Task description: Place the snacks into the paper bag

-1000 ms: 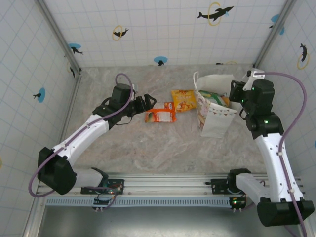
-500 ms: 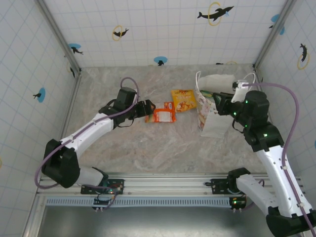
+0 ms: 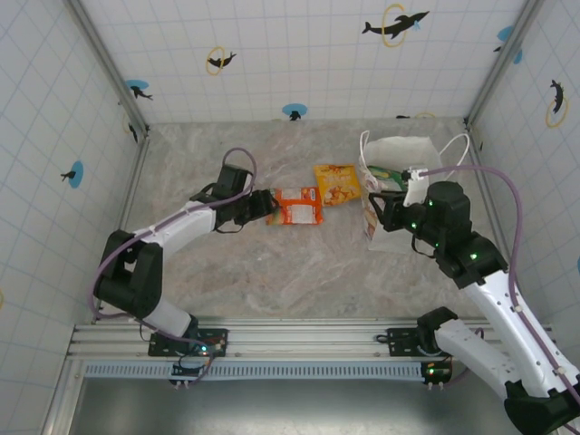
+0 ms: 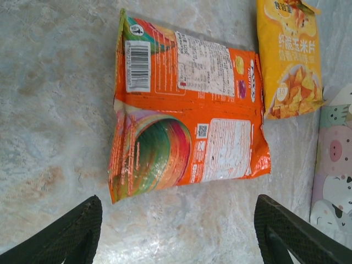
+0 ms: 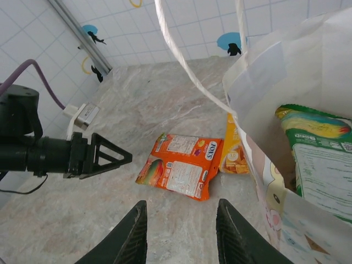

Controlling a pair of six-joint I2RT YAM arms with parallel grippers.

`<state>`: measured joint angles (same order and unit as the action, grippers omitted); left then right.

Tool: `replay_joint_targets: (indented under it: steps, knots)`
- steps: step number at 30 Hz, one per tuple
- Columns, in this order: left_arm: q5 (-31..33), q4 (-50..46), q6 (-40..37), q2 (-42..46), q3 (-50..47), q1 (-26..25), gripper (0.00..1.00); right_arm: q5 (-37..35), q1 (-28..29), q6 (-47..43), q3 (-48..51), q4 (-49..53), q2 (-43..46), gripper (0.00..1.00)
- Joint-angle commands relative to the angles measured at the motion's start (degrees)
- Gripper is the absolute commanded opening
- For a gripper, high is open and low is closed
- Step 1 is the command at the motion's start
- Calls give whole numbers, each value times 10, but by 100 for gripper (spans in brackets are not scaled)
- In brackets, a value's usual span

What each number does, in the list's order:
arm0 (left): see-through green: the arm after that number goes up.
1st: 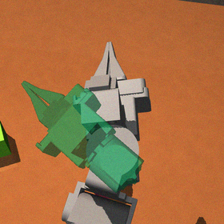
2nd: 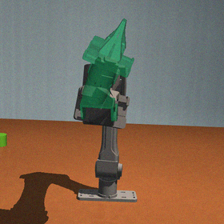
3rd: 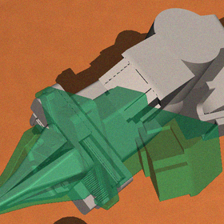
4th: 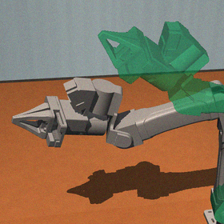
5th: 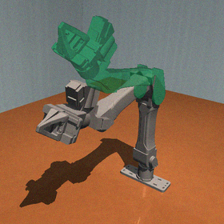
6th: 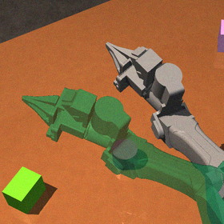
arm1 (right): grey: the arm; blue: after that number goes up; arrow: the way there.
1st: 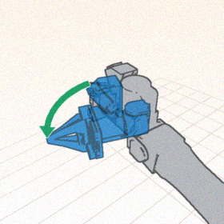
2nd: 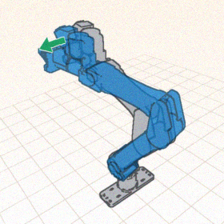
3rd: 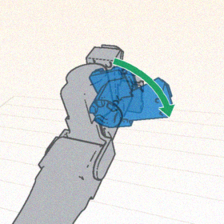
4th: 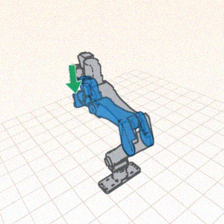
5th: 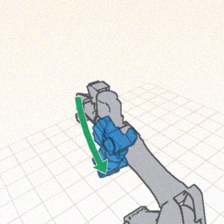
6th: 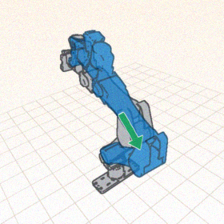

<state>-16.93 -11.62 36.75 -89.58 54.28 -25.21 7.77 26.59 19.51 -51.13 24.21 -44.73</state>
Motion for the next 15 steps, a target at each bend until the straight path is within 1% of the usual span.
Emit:
replay_joint_targets:
  steps: [1,5,15]
  knots:
    - [-54,34,-17,-24,-6,22,71,8,9,0,10,-36,8,36]
    - [-84,54,-19,-46,-8,35,65,9,18,-7,10,-38,3,36]
    - [-113,70,-34,-93,-6,53,61,7,31,-12,6,-39,-6,35]
